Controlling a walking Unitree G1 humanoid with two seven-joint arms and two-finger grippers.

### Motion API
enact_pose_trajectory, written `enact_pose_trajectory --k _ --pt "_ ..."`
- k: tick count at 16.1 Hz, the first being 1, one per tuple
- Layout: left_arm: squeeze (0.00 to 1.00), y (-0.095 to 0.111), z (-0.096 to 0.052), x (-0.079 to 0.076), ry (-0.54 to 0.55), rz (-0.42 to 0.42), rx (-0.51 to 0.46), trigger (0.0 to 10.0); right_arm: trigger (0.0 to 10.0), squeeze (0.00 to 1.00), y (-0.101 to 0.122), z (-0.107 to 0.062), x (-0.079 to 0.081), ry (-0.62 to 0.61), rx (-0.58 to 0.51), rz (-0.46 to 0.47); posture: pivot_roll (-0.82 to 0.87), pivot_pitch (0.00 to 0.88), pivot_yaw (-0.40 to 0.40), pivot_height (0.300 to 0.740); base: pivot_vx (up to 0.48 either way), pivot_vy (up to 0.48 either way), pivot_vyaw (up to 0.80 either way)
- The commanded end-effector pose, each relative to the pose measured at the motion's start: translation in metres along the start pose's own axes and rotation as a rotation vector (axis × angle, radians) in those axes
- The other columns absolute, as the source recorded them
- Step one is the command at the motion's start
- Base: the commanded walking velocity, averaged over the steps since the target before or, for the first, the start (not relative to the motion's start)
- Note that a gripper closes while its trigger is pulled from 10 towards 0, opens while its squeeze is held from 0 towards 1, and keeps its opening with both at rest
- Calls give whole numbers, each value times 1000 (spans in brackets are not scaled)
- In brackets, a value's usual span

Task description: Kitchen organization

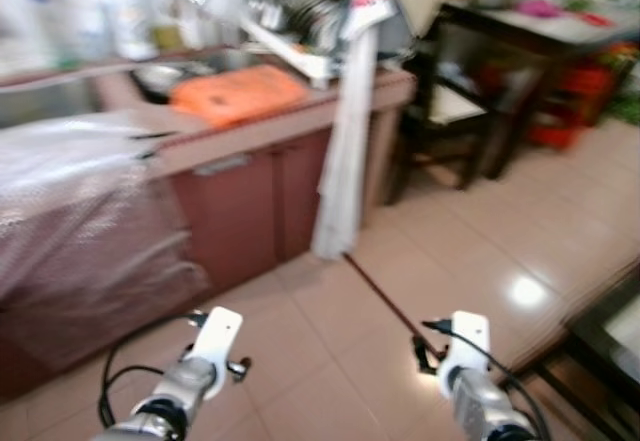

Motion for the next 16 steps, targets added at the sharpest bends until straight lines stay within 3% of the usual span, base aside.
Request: enact_pose_trajectory --k 1,8,16 --pt "0 2 0 0 2 2 -3 10000 10000 0 1 0 -2 -5 0 4 -58 33 3 740 0 0 0" --pt "0 2 1 -3 -8 -22 -7 10000 10000 0 -6 -1 -8 -13 32 1 -55 33 -9 740 0 0 0" --pt "0 -2 1 -6 -23 -38 7 10000 10000 0 -14 -2 -8 -5 65 -46 -59 41 -16 740 312 0 0"
Point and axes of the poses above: a point about 5 cm out from each wrist's last joint towards the gripper, its own z axis pointing out of the wrist towards the gripper, its own y axis along the axis of the wrist's last joint, x = y × z, the point moved 4 cm from there along z, pointing out of the wrist towards the gripper, and after that the axes turned 7 degrees about -z, right-handed, at the moved point
